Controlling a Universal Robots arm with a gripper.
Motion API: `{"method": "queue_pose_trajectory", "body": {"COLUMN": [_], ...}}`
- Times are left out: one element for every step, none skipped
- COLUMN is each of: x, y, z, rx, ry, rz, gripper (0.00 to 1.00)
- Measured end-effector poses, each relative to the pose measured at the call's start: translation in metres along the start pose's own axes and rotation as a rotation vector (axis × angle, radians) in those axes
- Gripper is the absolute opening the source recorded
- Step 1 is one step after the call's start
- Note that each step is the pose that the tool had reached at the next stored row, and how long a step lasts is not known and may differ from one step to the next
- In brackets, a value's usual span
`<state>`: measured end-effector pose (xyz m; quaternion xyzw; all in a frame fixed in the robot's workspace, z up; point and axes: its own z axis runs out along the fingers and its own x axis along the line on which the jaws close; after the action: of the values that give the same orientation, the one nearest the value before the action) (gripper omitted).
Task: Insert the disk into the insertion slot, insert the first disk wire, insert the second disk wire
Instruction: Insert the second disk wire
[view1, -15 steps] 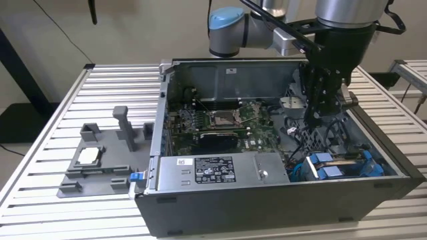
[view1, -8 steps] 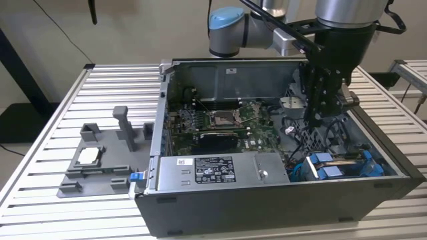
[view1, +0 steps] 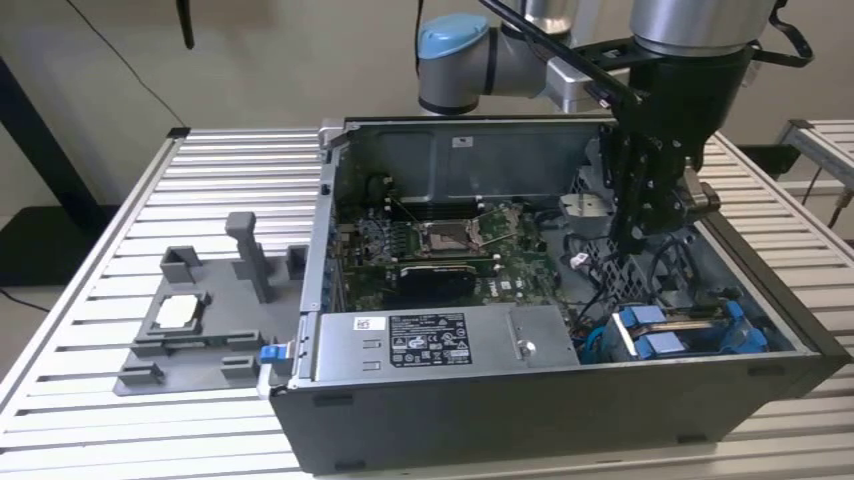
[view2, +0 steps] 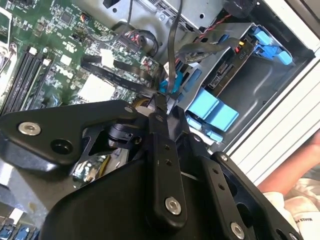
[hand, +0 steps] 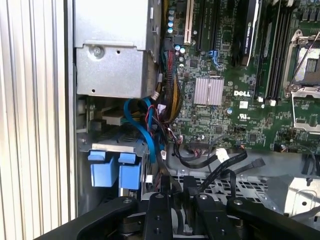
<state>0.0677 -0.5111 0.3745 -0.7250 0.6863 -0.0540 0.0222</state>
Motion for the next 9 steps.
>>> {"method": "queue_pose_trajectory", "body": {"x": [0.0,0.0,0.0003,0.001,0.0021,0.0046,0.0083,0.0124,0.0172], "y": [0.0,0.0001,0.0001,0.0003,0.0004,0.0005,0.0008,0.0011,0.0012], "z": [0.0,0.0,0.0,0.0001,0.0003,0.0007,0.0012,0.0017,0.0022], "rx": [0.0008,0.0009,0.001,0.001,0.001,0.001,0.0011,0.0009,0.0006], "ry": [0.0,0.0,0.0001,0.0,0.0001,0.0001,0.0,-0.0001,-0.0001], "rz": [0.0,0.0,0.0,0.0,0.0,0.0,0.0,0.0,0.0], "gripper": [0.25,0.23,0.17,0.17,0.15,0.15,0.15,0.15,0.15]}}
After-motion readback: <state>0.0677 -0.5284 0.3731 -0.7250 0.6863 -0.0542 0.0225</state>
